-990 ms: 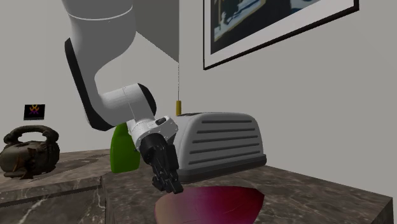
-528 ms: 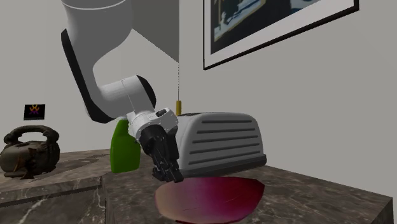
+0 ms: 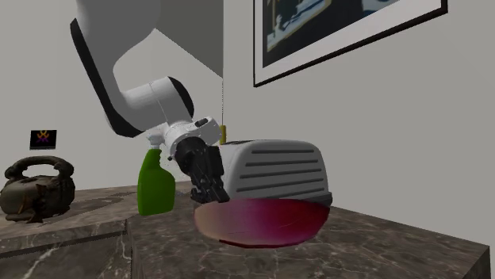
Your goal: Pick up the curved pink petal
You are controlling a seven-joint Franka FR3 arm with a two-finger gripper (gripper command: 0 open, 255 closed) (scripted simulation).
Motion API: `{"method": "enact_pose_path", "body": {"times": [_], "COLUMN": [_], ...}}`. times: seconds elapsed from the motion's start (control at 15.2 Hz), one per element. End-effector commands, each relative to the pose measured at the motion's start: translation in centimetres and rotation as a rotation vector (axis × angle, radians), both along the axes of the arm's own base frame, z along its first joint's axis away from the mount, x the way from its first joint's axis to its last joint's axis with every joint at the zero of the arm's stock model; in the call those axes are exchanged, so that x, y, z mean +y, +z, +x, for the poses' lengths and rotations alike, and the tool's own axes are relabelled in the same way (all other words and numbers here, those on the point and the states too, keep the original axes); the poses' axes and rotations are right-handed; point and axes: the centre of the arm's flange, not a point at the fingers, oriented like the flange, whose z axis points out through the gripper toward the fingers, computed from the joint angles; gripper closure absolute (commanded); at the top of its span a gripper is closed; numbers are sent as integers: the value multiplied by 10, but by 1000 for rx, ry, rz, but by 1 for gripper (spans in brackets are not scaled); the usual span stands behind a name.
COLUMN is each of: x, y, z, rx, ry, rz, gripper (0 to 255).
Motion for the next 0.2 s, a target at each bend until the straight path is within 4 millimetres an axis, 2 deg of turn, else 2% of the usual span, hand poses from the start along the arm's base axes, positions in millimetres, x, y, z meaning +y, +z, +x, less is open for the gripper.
{"method": "enact_pose_path", "body": {"times": [0.0, 0.13], "x": [0, 0], "y": [11, 12], "z": [-1, -1], "rx": [0, 0], "ry": [0, 0], "rz": [0, 0], "gripper": [255, 255]}}
